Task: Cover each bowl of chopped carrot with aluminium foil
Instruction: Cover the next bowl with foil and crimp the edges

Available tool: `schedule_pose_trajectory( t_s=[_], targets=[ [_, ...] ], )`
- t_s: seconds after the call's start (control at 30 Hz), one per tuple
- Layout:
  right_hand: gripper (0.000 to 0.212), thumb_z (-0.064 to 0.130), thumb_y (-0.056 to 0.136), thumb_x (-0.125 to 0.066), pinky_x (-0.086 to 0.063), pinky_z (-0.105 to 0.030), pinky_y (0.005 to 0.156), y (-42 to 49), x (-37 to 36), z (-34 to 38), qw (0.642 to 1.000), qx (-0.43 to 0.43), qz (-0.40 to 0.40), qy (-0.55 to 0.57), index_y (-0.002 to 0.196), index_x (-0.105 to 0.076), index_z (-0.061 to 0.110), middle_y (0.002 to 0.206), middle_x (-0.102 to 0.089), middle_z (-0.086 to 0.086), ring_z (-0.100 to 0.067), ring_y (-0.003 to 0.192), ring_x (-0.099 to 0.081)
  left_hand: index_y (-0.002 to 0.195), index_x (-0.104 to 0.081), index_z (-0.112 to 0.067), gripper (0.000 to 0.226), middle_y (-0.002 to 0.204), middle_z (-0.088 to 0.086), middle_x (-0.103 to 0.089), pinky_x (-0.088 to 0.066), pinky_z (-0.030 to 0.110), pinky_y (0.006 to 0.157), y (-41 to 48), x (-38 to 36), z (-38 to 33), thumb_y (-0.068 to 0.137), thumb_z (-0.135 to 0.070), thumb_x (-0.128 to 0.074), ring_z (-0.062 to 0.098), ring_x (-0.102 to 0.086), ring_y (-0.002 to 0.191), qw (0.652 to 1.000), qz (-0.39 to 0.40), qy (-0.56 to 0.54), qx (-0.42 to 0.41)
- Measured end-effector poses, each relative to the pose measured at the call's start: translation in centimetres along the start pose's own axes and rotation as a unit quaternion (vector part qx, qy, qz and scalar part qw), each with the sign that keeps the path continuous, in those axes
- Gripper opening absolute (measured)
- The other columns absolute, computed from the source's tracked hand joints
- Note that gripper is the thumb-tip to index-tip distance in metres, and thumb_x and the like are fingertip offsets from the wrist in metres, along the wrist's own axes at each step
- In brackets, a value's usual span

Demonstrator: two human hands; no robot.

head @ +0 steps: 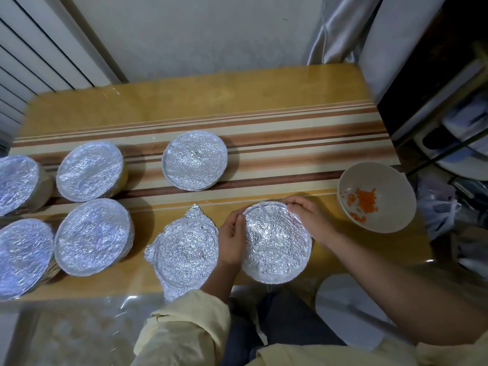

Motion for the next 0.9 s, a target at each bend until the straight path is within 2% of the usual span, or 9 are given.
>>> schedule_pose_trajectory(
  t_s=[0.1, 0.17, 0.27, 0.37, 0.47, 0.57, 0.63, 0.73, 0.9],
  targets=[
    [0.025, 0.015, 0.098, -0.05, -0.041, -0.018, 0.096, 1.2, -0.4, 1.0, 0.999, 0.039, 0.024, -0.023, 0.118, -0.064, 0.022, 0.116, -0.065, 0.013, -0.003, 0.112, -0.056, 0.116, -0.069, -0.009, 0.032, 0.112, 0.008, -0.073, -0.051, 0.042, 0.098, 0.2, 0.0, -0.1, 0.097, -0.02, -0.045, 0.022, -0.066, 0.108, 1.0, -0.005, 0.011, -0.009],
    [0.023, 0.019, 0.098, -0.051, -0.043, -0.02, 0.093, 1.7, -1.0, 0.9, 0.995, 0.048, 0.061, -0.071, 0.114, -0.064, 0.029, 0.112, -0.066, 0.014, -0.003, 0.108, -0.059, 0.116, -0.069, -0.009, 0.033, 0.113, 0.009, -0.073, -0.05, 0.043, 0.1, 0.2, -0.1, 0.0, 0.097, -0.02, -0.045, 0.024, -0.066, 0.11, 1.0, -0.008, 0.011, -0.013],
    [0.021, 0.016, 0.097, -0.053, -0.046, -0.024, 0.086, 2.1, -1.3, 0.3, 0.993, 0.052, 0.058, -0.094, 0.104, -0.066, 0.031, 0.103, -0.069, 0.008, -0.009, 0.097, -0.062, 0.116, -0.07, -0.012, 0.032, 0.112, 0.005, -0.074, -0.051, 0.046, 0.1, 0.1, -0.1, 0.0, 0.098, -0.021, -0.045, 0.024, -0.066, 0.11, 0.999, -0.014, 0.019, -0.022],
    [0.019, 0.015, 0.098, -0.052, -0.044, -0.019, 0.083, 2.1, -1.2, 0.3, 0.991, 0.068, 0.052, -0.102, 0.103, -0.066, 0.027, 0.098, -0.068, 0.005, -0.011, 0.094, -0.061, 0.116, -0.07, -0.011, 0.03, 0.112, 0.004, -0.074, -0.051, 0.045, 0.1, 0.1, -0.2, 0.1, 0.101, -0.014, -0.045, 0.021, -0.067, 0.11, 0.999, -0.021, 0.02, -0.021],
    [0.018, 0.014, 0.098, -0.051, -0.042, -0.013, 0.079, 2.1, -1.3, 0.4, 0.99, 0.071, 0.059, -0.103, 0.106, -0.066, 0.021, 0.097, -0.067, 0.005, -0.007, 0.09, -0.059, 0.116, -0.07, -0.009, 0.029, 0.111, 0.004, -0.074, -0.051, 0.045, 0.1, 0.0, -0.2, 0.0, 0.103, -0.009, -0.044, 0.021, -0.067, 0.109, 0.999, -0.023, 0.022, -0.024],
    [0.021, 0.016, 0.098, -0.051, -0.041, -0.013, 0.081, 2.1, -0.8, 0.6, 0.99, 0.049, 0.083, -0.104, 0.113, -0.066, 0.019, 0.101, -0.066, 0.013, 0.01, 0.089, -0.058, 0.117, -0.07, -0.009, 0.03, 0.112, 0.003, -0.074, -0.052, 0.043, 0.099, -0.1, -0.1, -0.1, 0.101, -0.013, -0.044, 0.02, -0.067, 0.109, 0.999, -0.018, 0.023, -0.03],
    [0.026, 0.018, 0.099, -0.051, -0.045, -0.015, 0.088, 2.2, -0.5, 1.2, 0.987, 0.045, 0.1, -0.116, 0.121, -0.064, 0.016, 0.111, -0.065, 0.014, 0.012, 0.099, -0.056, 0.116, -0.071, -0.01, 0.03, 0.112, 0.003, -0.074, -0.052, 0.041, 0.099, -0.1, -0.1, -0.3, 0.101, -0.01, -0.044, 0.018, -0.067, 0.109, 0.999, -0.019, 0.024, -0.038],
    [0.029, 0.02, 0.097, -0.054, -0.045, -0.018, 0.096, 2.6, -0.9, 2.3, 0.975, 0.077, 0.13, -0.163, 0.125, -0.062, 0.017, 0.122, -0.063, 0.01, 0.002, 0.11, -0.057, 0.116, -0.071, -0.01, 0.033, 0.112, 0.001, -0.074, -0.052, 0.04, 0.099, -0.1, -0.1, -0.4, 0.098, -0.018, -0.045, 0.016, -0.067, 0.109, 0.998, -0.021, 0.03, -0.043],
    [0.019, 0.011, 0.091, -0.062, -0.052, -0.027, 0.088, 3.4, -2.6, 2.3, 0.961, 0.135, 0.083, -0.227, 0.105, -0.074, 0.017, 0.097, -0.073, 0.006, -0.002, 0.091, -0.066, 0.117, -0.071, -0.013, 0.035, 0.113, 0.0, -0.074, -0.051, 0.041, 0.101, 0.0, -0.2, -0.3, 0.096, -0.024, -0.045, 0.015, -0.067, 0.11, 0.998, -0.023, 0.038, -0.038]
  ],
)
Point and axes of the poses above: each hand's wrist, its own y-axis towards the middle knuckle, its own x-axis out of the back of the hand, z = x × y, the point moved 1 cm from there along y, towards the middle knuckle
